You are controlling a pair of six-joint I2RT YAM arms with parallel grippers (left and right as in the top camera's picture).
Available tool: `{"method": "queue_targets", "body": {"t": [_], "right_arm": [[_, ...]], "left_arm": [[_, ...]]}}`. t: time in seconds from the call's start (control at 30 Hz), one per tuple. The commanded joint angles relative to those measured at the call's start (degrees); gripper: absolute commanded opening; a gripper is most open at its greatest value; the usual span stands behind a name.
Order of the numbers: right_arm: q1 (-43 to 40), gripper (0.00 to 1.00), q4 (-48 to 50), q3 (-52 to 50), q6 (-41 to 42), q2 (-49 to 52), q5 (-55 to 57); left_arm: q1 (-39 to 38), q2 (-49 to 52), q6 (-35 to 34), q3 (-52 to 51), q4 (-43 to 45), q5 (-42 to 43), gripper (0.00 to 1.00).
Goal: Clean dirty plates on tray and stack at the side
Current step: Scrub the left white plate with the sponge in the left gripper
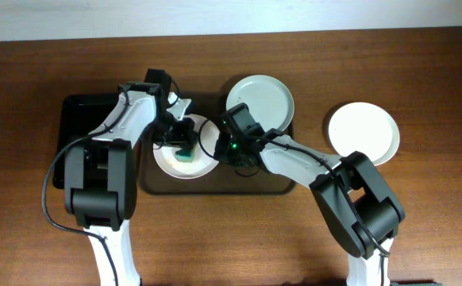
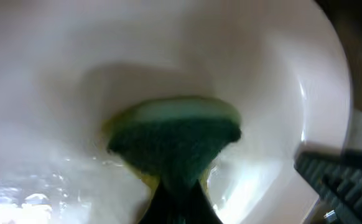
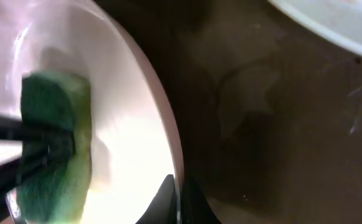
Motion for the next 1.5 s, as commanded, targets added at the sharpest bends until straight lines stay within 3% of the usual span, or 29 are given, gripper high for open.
{"method": "queue_targets", "body": {"t": [0.0,0.07,0.17,0.3,0.37,0.43,0.5,0.6,0.7,0.77,0.87,0.93,1.1,1.3,1.4,1.47], "right_arm": [[0.85,0.04,-0.15,-0.74,-0.57,1.27,-1.4],[0.85,0.04,-0.17,-0.74,-0.59,1.27,-1.38],[0.85,0.04,-0.15,-0.74,-0.59,1.27,-1.38],[0.85,0.04,-0.13,-0.74,-0.59,1.27,-1.38],[0.83,0.04,0.28,-0.74,-0.59,1.27,-1.38],[0.83,0.04,0.28,-0.74,-0.61,1.27,-1.38],[0.83,0.04,0.28,-0.74,-0.61,1.27,-1.36],[0.79,0.04,0.28,-0.74,-0.61,1.27,-1.36],[0.28,0.04,0.24,-0.74,-0.61,1.27,-1.38],[0.13,0.04,0.04,-0.74,-0.61,1.27,-1.38],[0.13,0.04,0.07,-0.74,-0.61,1.27,-1.38],[0.13,0.04,0.26,-0.74,-0.61,1.27,-1.38],[0.13,0.04,0.28,-0.74,-1.73,1.27,-2.75],[-0.7,0.04,0.66,-0.74,-3.89,1.27,-4.35],[-0.68,0.24,0.85,-0.74,-4.31,1.25,-3.91],[-0.68,0.29,0.92,-0.74,-4.28,1.27,-2.84]], "left_arm": [[-0.44,1.53,-9.88,-0.33,8.44,-18.88,0.01],[-1.29,1.53,-14.58,-0.33,10.78,-31.89,0.01],[-1.79,1.53,-14.73,-0.33,3.82,-43.34,0.01],[-1.88,1.53,-14.47,-0.33,-6.93,-42.32,0.01],[-2.12,1.53,-3.48,-0.33,-10.16,-31.61,0.01],[-2.12,1.53,8.24,-0.33,-9.86,-15.1,0.01],[-2.12,1.53,13.27,-0.33,-8.9,-6.56,0.01],[-2.12,1.53,13.14,-0.33,-1.14,-0.66,0.01],[-2.1,1.62,7.34,-0.33,7.91,-1.64,0.01],[-2.1,1.62,-2.34,-0.33,10.54,-15.3,0.01],[-2.1,1.62,-8.76,-0.31,3.61,-34.21,0.01],[-2.12,1.62,-10.27,-0.31,-1.62,-39.12,0.01],[-2.1,1.62,-10.25,0.63,-10.54,-37.24,0.01],[-2.08,-1.09,-9.99,14.29,-14.38,-27.26,0.01],[-2.08,-1.07,-9.57,14.91,-14.29,-25.46,0.01],[-2.05,-1.07,-9.57,14.88,-14.32,-25.49,0.01]]}}
